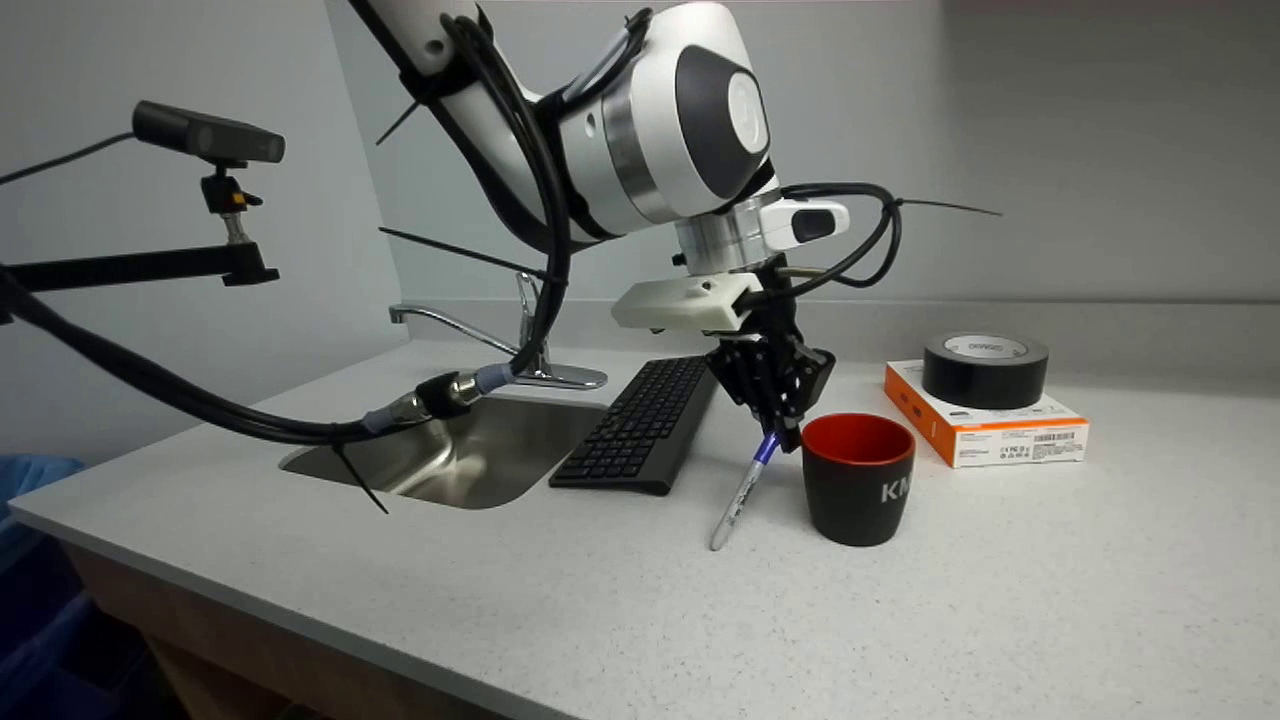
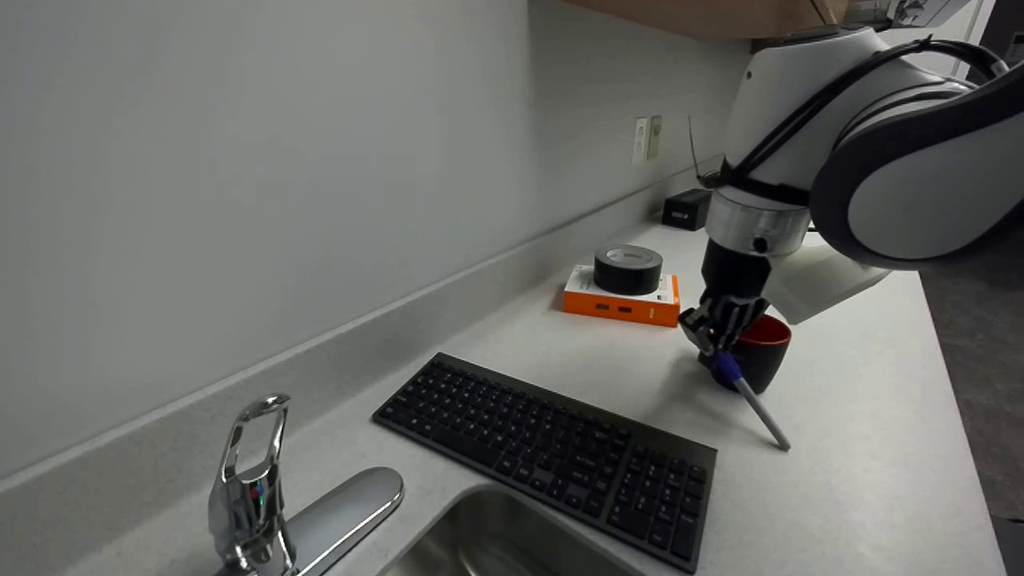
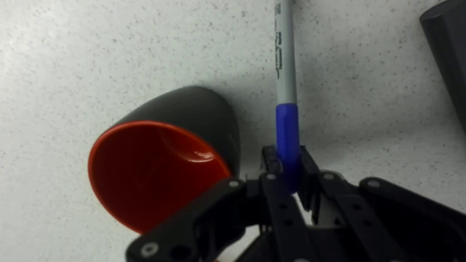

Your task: Remove the pen from the mug and put it on the counter

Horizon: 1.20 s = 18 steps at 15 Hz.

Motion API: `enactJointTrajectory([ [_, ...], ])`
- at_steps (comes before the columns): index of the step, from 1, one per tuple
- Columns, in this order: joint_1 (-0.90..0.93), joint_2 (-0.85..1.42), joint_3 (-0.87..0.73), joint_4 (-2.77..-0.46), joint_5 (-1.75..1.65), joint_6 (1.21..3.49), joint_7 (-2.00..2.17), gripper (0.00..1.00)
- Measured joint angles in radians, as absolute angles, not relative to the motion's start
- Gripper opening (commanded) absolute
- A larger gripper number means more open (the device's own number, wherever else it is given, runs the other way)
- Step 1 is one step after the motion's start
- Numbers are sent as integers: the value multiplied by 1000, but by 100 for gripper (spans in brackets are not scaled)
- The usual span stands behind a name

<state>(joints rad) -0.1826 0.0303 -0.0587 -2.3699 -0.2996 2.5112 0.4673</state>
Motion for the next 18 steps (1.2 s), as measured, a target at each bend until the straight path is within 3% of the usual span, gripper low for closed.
enactJointTrajectory([
  [7,-164,46,-80,-2324,-309,2511,467,99],
  [18,-161,46,-88,-2291,-307,2511,467,100],
])
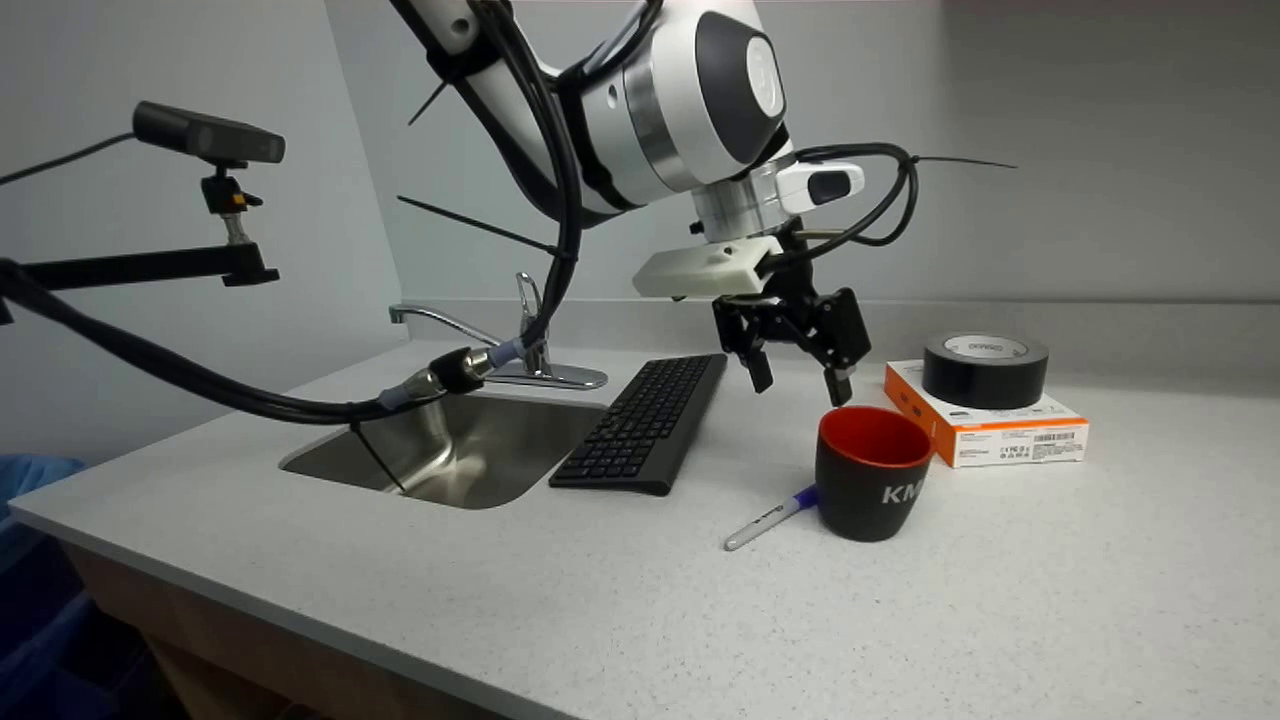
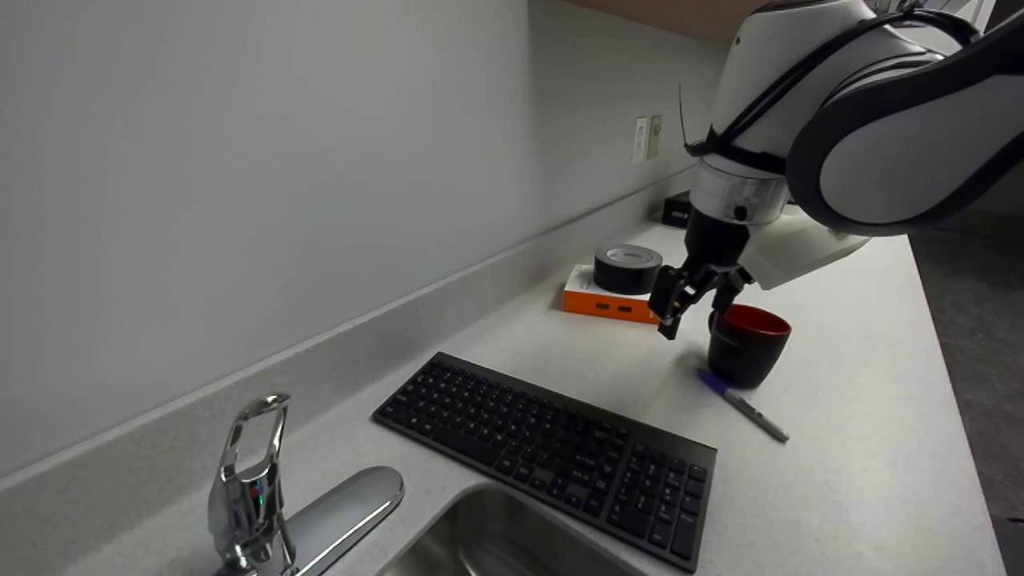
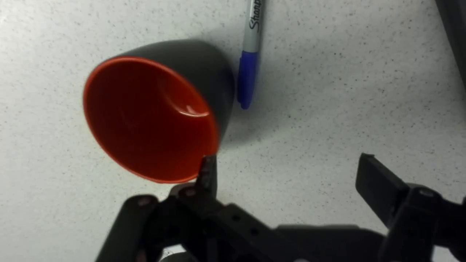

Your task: Remove the pen from the mug and put it on the counter

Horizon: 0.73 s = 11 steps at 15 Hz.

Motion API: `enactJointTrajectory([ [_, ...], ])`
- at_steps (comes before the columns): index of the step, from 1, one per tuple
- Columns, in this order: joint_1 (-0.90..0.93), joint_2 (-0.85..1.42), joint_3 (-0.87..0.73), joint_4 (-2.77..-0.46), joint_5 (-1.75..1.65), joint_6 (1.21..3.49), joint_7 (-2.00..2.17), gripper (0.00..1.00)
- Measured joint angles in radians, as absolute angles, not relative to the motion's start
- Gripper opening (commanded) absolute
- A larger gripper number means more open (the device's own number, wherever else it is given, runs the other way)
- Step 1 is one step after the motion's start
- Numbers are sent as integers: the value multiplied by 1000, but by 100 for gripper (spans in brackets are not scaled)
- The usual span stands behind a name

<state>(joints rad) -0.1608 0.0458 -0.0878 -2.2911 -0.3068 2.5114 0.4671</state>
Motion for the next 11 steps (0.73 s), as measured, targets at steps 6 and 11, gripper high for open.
enactJointTrajectory([
  [6,-151,46,-88,-2259,-299,2511,466,100],
  [11,-147,40,-89,-2244,-281,2511,438,100],
])
